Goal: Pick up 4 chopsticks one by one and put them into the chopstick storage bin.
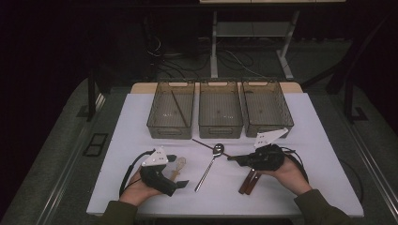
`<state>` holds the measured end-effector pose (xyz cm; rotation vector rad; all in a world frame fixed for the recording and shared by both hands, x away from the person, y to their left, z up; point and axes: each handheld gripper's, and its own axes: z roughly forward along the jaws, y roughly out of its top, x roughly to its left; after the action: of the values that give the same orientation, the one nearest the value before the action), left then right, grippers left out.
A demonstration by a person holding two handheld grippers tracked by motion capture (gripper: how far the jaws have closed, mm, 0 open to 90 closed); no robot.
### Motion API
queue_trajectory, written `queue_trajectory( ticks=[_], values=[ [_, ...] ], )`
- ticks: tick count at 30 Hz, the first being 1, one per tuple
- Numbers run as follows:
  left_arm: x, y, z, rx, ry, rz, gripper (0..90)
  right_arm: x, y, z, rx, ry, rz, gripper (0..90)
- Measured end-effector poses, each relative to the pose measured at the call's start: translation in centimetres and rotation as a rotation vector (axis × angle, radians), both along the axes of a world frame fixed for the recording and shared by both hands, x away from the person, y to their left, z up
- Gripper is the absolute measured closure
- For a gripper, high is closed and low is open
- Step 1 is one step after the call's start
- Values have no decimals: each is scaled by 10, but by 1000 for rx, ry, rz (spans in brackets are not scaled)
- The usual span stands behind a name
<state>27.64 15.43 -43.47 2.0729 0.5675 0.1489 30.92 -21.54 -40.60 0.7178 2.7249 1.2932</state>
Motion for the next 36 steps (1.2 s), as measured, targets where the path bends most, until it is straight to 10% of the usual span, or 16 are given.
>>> queue_trajectory(
  ticks=[36],
  values=[
    [-1, 0, 1, -29, 5, 4, 0, 45, 61, 23, 128, -36, -65, 841]
  ],
)
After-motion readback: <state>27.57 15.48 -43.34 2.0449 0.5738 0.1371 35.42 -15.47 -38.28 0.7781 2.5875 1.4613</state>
